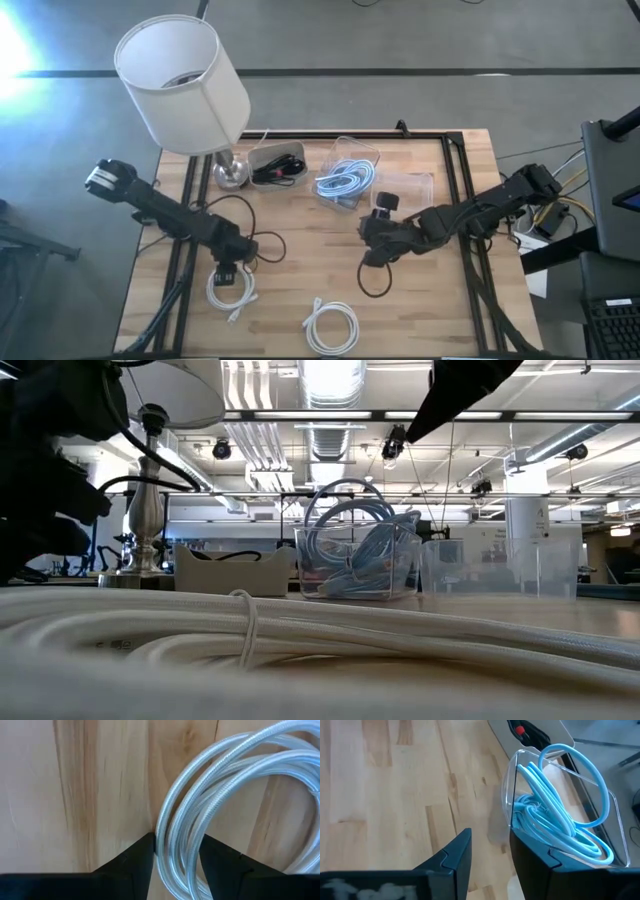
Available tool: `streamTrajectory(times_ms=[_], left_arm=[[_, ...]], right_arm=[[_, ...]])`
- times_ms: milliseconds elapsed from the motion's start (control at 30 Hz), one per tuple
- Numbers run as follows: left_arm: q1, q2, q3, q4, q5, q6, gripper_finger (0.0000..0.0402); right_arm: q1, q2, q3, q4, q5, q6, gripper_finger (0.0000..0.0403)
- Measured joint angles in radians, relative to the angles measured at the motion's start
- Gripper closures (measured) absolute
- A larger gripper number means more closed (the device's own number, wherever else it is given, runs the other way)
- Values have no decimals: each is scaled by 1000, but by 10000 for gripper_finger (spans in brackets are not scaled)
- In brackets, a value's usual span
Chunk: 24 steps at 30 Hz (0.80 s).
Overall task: Pick & Place USB Port
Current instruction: Put the left white USB cable into the right transparent bin
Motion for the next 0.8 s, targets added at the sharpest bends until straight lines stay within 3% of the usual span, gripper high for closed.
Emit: streamTrajectory(times_ms=[267,500,567,800], left_arm=[[3,16,13,60,-175,16,265],[13,12,20,82,-239,23,359],[20,13,43,106,-282,39,370],[60,19,187,131,-635,92,364]], right_arm=[[1,0,-9,79,0,-99,271],[0,0,-23,213,0,-213,277],[0,0,-23,254,0,-231,276],[-25,0,-37,455,-2,-230,268]])
